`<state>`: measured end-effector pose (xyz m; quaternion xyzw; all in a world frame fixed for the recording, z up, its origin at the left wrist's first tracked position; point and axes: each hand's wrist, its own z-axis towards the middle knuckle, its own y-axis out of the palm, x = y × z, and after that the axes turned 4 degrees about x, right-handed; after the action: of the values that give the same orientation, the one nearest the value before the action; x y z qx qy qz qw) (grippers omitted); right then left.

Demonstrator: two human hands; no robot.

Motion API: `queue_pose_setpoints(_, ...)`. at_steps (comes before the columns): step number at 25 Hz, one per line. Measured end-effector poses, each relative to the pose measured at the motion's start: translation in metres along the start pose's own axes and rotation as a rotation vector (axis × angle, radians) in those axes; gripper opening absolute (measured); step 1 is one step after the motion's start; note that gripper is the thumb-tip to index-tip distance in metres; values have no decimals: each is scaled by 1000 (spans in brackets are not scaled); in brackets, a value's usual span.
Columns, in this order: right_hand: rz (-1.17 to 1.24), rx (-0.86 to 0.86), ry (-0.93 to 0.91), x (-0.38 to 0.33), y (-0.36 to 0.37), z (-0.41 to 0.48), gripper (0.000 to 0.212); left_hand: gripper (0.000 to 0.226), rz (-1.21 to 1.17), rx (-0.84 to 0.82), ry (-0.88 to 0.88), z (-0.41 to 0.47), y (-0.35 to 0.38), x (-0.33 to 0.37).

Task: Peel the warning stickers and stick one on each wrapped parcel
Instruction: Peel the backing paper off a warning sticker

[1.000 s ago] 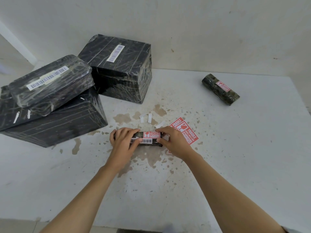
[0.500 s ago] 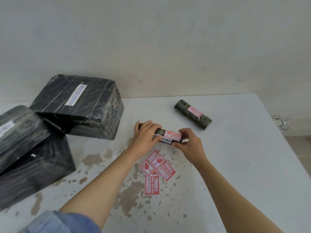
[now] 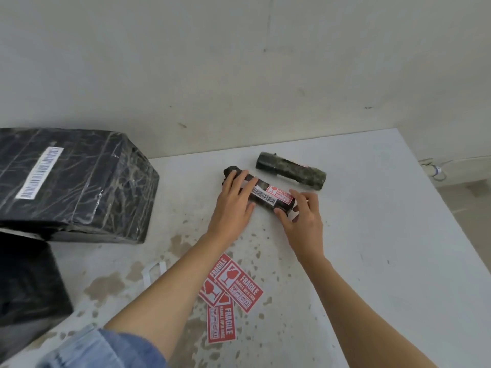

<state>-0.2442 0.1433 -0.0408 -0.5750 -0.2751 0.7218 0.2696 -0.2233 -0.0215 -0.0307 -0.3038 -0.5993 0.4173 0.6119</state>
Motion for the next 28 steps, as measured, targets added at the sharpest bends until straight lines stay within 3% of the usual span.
queue_pose_setpoints(6,42,79,-133,-19,-1,-22,39,50,-42,63,-21,-40,-25,-9)
queue_pose_setpoints(11,36,-319,-162,-34,4,-78,27,28,3,45,-153,-130,-44,-23)
queue_pose_setpoints(16,-74,-454,-273,-35,3,-121,54,42,22,29,-278,-196,-29,-15)
queue_pose_setpoints(21,-126,-416,-196,-38,-2,-133,61,49,-59,67,-394,-194,-22,-8)
queue_pose_setpoints(26,-180,-466,-51,-48,-5,-133,52,40,-105,16,-431,-185,-26,-8)
queue_pose_setpoints(28,-59,-473,31,-49,-7,-132,44,39,-105,-19,-411,-184,-27,-9)
